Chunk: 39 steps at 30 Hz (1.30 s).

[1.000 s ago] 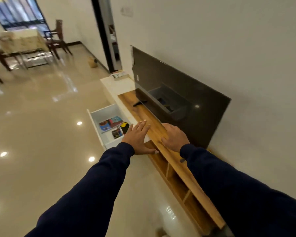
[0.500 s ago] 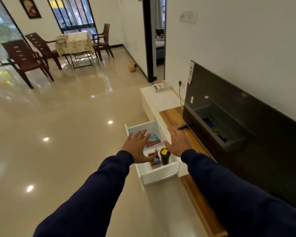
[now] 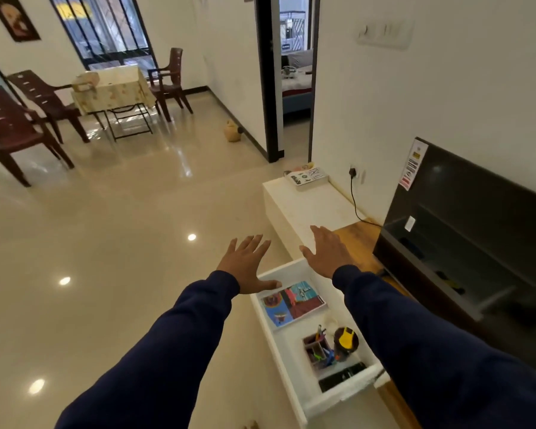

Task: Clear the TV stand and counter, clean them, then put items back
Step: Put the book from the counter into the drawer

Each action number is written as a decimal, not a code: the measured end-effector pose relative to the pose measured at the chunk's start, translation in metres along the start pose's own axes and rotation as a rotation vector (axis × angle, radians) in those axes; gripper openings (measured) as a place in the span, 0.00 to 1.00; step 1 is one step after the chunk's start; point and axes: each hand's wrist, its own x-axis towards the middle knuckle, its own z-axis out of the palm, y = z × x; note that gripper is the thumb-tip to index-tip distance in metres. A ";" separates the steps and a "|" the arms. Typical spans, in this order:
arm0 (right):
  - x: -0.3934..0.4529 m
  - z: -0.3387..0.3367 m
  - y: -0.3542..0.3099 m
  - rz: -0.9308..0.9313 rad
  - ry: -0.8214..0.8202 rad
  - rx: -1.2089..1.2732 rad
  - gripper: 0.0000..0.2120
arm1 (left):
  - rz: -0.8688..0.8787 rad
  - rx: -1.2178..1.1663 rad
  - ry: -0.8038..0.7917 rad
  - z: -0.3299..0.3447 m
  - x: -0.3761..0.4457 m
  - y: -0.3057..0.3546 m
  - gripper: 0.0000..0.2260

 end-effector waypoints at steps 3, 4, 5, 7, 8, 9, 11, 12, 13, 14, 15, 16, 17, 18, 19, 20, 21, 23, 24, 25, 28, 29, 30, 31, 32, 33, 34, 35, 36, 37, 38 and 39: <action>0.064 0.009 -0.026 0.058 0.012 0.020 0.32 | 0.020 0.010 0.000 -0.016 0.049 -0.065 0.52; 0.085 0.010 -0.032 0.080 0.014 0.033 0.32 | 0.018 0.000 -0.003 -0.020 0.065 -0.084 0.52; 0.106 0.012 -0.039 0.106 0.011 0.048 0.33 | 0.021 -0.012 -0.009 -0.023 0.082 -0.104 0.52; 0.145 0.015 -0.046 0.139 0.006 0.068 0.33 | 0.030 -0.027 -0.028 -0.024 0.113 -0.136 0.52; 0.166 0.016 -0.049 0.154 0.006 0.070 0.33 | 0.041 -0.023 -0.035 -0.026 0.131 -0.152 0.51; 0.182 0.015 -0.050 0.176 0.004 0.076 0.33 | 0.050 -0.016 -0.043 -0.026 0.147 -0.164 0.51; 0.227 0.018 -0.050 0.219 0.013 0.092 0.33 | 0.076 -0.021 -0.040 -0.026 0.189 -0.192 0.51; 0.250 0.020 -0.048 0.239 0.017 0.102 0.33 | 0.093 -0.023 -0.032 -0.026 0.210 -0.204 0.51; 0.274 0.022 -0.046 0.258 0.017 0.108 0.33 | 0.111 -0.025 -0.035 -0.026 0.234 -0.217 0.51; 0.294 0.023 -0.044 0.270 0.014 0.107 0.33 | 0.126 -0.021 -0.043 -0.027 0.255 -0.226 0.51; 0.314 0.023 -0.043 0.282 0.013 0.110 0.34 | 0.138 -0.021 -0.048 -0.028 0.277 -0.236 0.50; 0.338 0.027 -0.039 0.295 0.014 0.106 0.34 | 0.147 -0.028 -0.053 -0.026 0.304 -0.248 0.50; 0.363 0.029 -0.034 0.307 0.008 0.094 0.34 | 0.157 -0.036 -0.061 -0.026 0.334 -0.258 0.50; 0.378 0.029 -0.032 0.319 -0.010 0.079 0.34 | 0.161 -0.034 -0.078 -0.027 0.352 -0.264 0.50; 0.402 0.028 -0.028 0.340 -0.026 0.067 0.34 | 0.170 -0.046 -0.108 -0.029 0.380 -0.273 0.49; 0.426 0.026 -0.024 0.364 -0.042 0.066 0.34 | 0.185 -0.063 -0.125 -0.031 0.409 -0.282 0.49; 0.439 0.025 -0.022 0.376 -0.053 0.066 0.34 | 0.191 -0.071 -0.135 -0.032 0.426 -0.288 0.48; 0.480 0.022 -0.015 0.399 -0.054 0.074 0.35 | 0.203 -0.102 -0.136 -0.041 0.476 -0.301 0.47; 0.498 0.018 -0.012 0.416 -0.054 0.086 0.35 | 0.213 -0.106 -0.137 -0.047 0.499 -0.306 0.47; 0.516 0.015 -0.009 0.434 -0.051 0.098 0.35 | 0.227 -0.113 -0.142 -0.051 0.522 -0.311 0.46; 0.564 0.013 0.002 0.477 -0.040 0.109 0.35 | 0.246 -0.155 -0.176 -0.054 0.597 -0.326 0.46; 0.581 0.014 0.008 0.496 -0.040 0.108 0.34 | 0.246 -0.180 -0.192 -0.054 0.626 -0.329 0.46; 0.598 0.014 0.015 0.522 -0.042 0.114 0.34 | 0.253 -0.198 -0.194 -0.054 0.655 -0.331 0.47; 0.613 0.015 0.021 0.548 -0.039 0.132 0.33 | 0.263 -0.213 -0.204 -0.053 0.681 -0.331 0.47; 0.630 0.016 0.028 0.577 -0.036 0.154 0.33 | 0.271 -0.242 -0.220 -0.052 0.709 -0.331 0.47; 0.648 0.020 0.036 0.607 -0.034 0.176 0.34 | 0.281 -0.289 -0.234 -0.048 0.736 -0.332 0.45; 0.669 0.024 0.045 0.647 -0.033 0.195 0.34 | 0.296 -0.318 -0.251 -0.042 0.766 -0.333 0.42; 0.687 0.027 0.052 0.694 -0.030 0.226 0.34 | 0.320 -0.343 -0.264 -0.037 0.796 -0.335 0.40; 0.704 0.029 0.058 0.739 -0.026 0.260 0.35 | 0.338 -0.363 -0.277 -0.029 0.828 -0.337 0.39; 0.721 0.034 0.064 0.784 -0.025 0.300 0.36 | 0.356 -0.375 -0.297 -0.019 0.860 -0.338 0.40; 0.739 0.038 0.071 0.836 -0.032 0.340 0.36 | 0.364 -0.379 -0.318 -0.010 0.889 -0.337 0.40; 0.758 0.045 0.080 0.891 -0.033 0.376 0.36 | 0.374 -0.382 -0.347 0.003 0.919 -0.335 0.40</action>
